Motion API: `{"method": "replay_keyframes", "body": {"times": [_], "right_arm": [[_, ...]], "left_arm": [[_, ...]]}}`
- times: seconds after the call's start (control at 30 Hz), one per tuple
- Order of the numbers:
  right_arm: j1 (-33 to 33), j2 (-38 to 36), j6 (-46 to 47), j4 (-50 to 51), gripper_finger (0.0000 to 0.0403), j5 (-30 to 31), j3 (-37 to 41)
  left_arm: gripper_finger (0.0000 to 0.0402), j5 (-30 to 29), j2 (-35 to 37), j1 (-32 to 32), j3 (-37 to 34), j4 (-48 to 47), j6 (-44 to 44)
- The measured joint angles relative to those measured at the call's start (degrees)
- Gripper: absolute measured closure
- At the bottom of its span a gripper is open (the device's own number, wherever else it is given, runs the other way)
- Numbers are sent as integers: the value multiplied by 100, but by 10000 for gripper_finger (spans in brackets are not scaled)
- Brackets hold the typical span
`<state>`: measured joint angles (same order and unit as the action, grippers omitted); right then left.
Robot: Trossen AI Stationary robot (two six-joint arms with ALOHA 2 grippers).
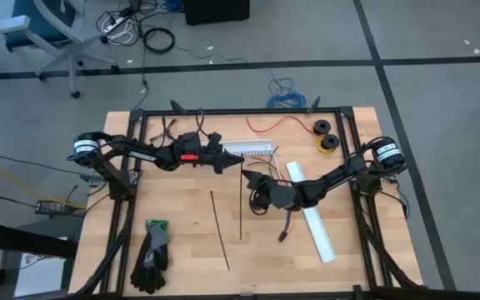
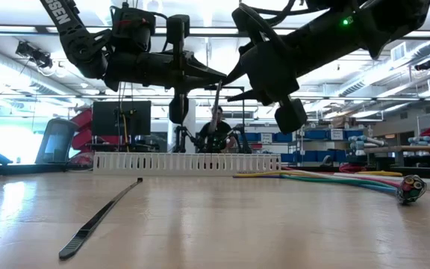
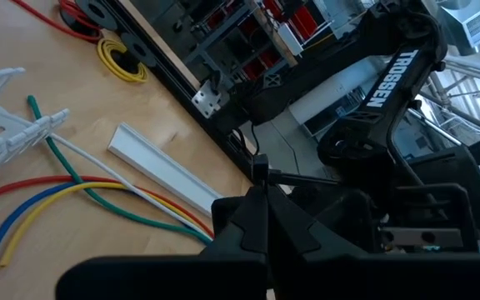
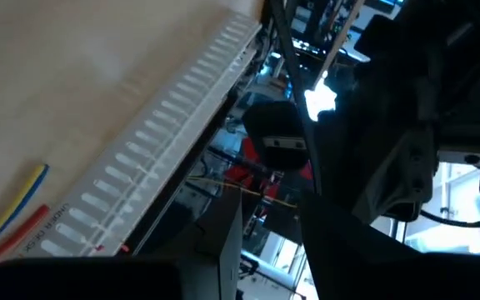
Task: Ziptie cables
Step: Prepare the black zip tie
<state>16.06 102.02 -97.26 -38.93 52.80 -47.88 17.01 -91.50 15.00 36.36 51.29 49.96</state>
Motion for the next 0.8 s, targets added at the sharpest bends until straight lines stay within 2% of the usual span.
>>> {"method": "replay_keyframes", "body": {"times": [0.3,0.53,0.8], "right_arm": [[-68,1,-30,-26,294,-299,1],[-68,4,152,-458,294,395,1],[-68,5,315,-497,294,451,-2]], "left_arm": [[401,-70,0,0,0,0,4],[401,-94,0,59,0,1,-12],[401,-113,0,70,0,1,-18]]}}
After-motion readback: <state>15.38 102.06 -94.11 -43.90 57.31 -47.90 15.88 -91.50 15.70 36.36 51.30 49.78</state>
